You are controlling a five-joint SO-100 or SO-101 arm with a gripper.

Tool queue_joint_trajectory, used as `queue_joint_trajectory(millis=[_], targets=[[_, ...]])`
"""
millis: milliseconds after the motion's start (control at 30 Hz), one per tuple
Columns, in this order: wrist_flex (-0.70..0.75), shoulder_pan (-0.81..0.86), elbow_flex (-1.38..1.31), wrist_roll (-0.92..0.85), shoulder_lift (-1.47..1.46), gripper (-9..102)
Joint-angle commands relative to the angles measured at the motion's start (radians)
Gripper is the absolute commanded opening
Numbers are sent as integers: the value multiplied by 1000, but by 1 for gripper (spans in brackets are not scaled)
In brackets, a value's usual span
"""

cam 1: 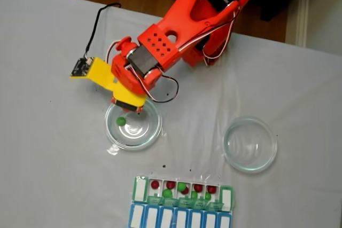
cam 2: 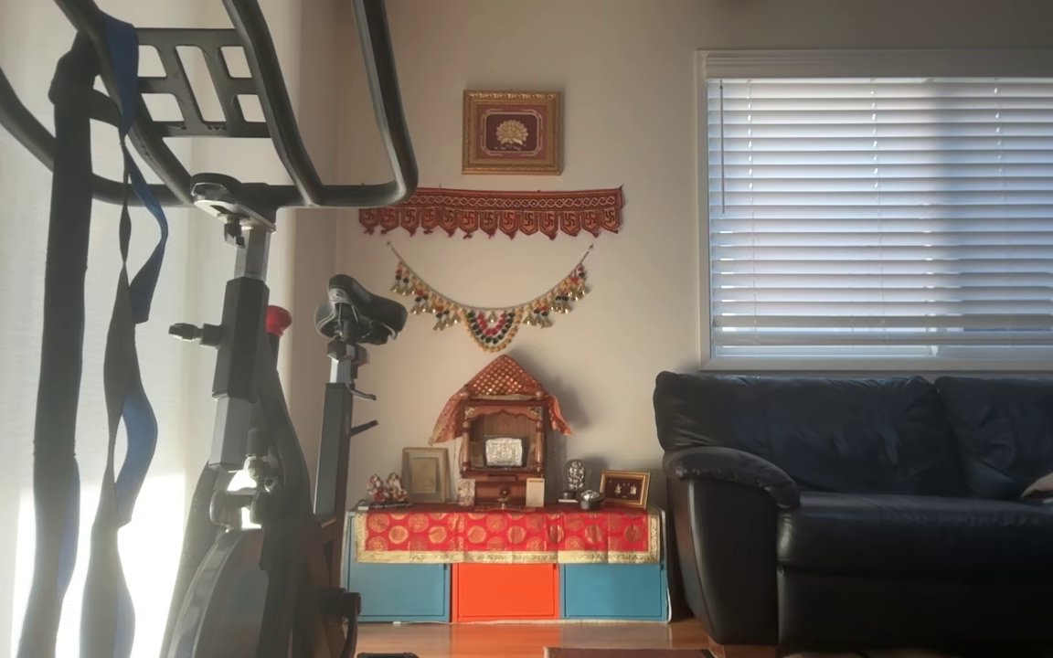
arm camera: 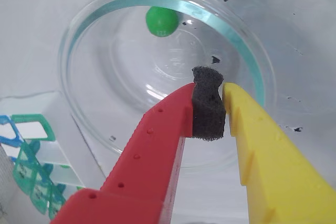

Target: Sort medicines into box.

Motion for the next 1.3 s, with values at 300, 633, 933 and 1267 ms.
queue_joint_trajectory(millis=[300, 633, 933, 1267], targets=[[-179, -63, -64, 31, -164, 1], [-218, -5, -69, 5, -179, 1], [-178, 9, -115, -38, -209, 14], [-170, 8, -110, -75, -233, 20]])
